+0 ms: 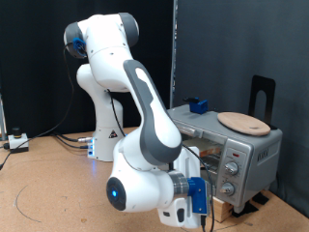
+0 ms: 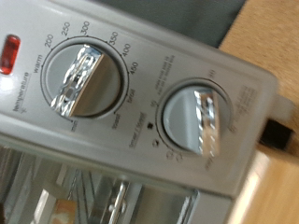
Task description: Make a piece of toast with the oven
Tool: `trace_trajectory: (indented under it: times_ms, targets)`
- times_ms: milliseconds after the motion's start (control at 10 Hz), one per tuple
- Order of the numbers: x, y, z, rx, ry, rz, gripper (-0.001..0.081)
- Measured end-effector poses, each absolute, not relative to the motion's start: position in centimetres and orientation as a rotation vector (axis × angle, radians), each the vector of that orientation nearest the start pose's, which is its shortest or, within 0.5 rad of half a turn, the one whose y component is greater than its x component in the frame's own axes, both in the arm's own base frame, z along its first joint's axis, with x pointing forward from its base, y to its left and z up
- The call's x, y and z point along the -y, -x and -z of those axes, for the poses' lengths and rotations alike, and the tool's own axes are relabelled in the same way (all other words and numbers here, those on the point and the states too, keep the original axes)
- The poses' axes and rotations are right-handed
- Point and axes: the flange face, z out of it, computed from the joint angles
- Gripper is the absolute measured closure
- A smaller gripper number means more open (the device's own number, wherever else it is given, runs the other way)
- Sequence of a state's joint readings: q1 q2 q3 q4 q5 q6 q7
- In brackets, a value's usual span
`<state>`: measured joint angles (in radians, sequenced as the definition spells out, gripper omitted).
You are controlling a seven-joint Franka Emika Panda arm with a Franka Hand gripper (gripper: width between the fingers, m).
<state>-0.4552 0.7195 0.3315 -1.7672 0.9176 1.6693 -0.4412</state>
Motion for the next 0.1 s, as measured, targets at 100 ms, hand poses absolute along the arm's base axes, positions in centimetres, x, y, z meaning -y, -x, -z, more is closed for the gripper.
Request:
trace_trajectory:
  times_ms: [100]
  targets:
    - [2.28,-59.91,-19.21,-0.224,1.888,-0.489,0.0005]
